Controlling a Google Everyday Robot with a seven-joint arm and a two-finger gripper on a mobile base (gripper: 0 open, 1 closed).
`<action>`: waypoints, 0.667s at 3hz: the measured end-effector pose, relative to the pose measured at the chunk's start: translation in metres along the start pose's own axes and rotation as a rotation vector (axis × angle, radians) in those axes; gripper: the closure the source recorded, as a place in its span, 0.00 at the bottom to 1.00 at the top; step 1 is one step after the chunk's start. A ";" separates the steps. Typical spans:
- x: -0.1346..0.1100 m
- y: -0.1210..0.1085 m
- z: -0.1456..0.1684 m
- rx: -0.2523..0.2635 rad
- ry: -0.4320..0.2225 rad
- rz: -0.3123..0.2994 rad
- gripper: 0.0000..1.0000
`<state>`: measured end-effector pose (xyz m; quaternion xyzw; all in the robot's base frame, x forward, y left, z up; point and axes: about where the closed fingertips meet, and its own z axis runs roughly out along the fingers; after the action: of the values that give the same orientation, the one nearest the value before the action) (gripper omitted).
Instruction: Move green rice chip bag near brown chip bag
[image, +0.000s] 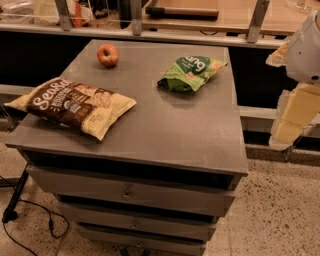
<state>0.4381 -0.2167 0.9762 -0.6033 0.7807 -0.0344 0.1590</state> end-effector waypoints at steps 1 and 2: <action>0.000 0.000 0.000 0.000 0.000 0.000 0.00; -0.008 -0.018 0.011 0.020 -0.098 0.090 0.00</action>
Offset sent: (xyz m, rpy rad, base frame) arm 0.0789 0.0096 -0.0137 0.3962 -0.1006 -0.2282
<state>0.4597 -0.2122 0.9717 -0.5671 0.7978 -0.0056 0.2045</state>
